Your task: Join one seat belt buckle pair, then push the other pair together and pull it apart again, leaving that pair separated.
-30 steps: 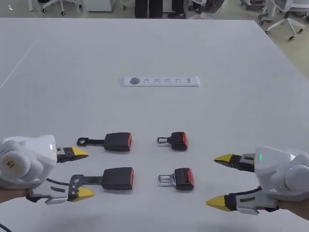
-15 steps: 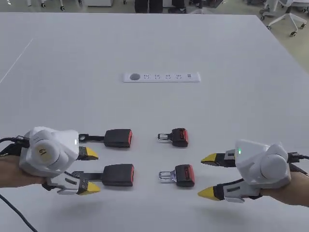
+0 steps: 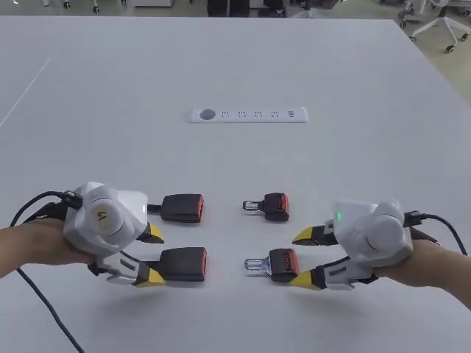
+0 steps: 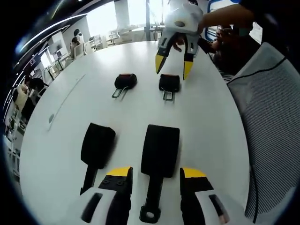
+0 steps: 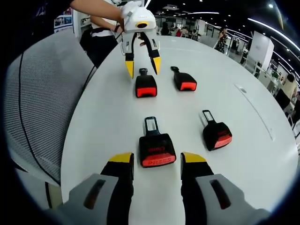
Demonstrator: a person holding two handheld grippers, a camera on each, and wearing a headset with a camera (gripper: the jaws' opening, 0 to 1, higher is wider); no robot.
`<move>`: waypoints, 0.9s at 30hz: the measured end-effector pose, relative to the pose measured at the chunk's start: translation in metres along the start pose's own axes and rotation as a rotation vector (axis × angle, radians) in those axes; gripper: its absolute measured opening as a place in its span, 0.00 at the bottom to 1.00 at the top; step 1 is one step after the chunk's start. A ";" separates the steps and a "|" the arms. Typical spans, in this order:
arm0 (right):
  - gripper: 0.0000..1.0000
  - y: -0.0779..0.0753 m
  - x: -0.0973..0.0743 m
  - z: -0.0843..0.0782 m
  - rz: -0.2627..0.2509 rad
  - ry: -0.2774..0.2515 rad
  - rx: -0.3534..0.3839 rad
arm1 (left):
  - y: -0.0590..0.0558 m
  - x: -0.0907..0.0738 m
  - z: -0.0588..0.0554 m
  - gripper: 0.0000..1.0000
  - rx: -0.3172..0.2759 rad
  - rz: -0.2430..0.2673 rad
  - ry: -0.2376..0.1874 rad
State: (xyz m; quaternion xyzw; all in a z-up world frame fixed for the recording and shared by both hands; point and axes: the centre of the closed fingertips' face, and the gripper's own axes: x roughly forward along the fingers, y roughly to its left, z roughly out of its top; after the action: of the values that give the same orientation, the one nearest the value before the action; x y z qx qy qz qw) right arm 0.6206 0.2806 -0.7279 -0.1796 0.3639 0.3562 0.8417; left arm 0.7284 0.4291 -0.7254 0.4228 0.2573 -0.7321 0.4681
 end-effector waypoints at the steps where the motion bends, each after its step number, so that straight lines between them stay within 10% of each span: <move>1: 0.37 -0.001 0.002 -0.001 0.004 0.007 0.000 | 0.000 0.001 0.001 0.41 0.004 -0.005 0.005; 27: 0.32 0.000 0.014 -0.006 0.069 0.057 -0.008 | -0.002 0.018 -0.006 0.32 0.067 -0.073 0.078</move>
State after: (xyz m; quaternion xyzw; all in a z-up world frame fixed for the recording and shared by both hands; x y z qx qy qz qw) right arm 0.6238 0.2838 -0.7424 -0.1803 0.3925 0.3814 0.8173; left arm 0.7251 0.4266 -0.7443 0.4566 0.2662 -0.7399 0.4163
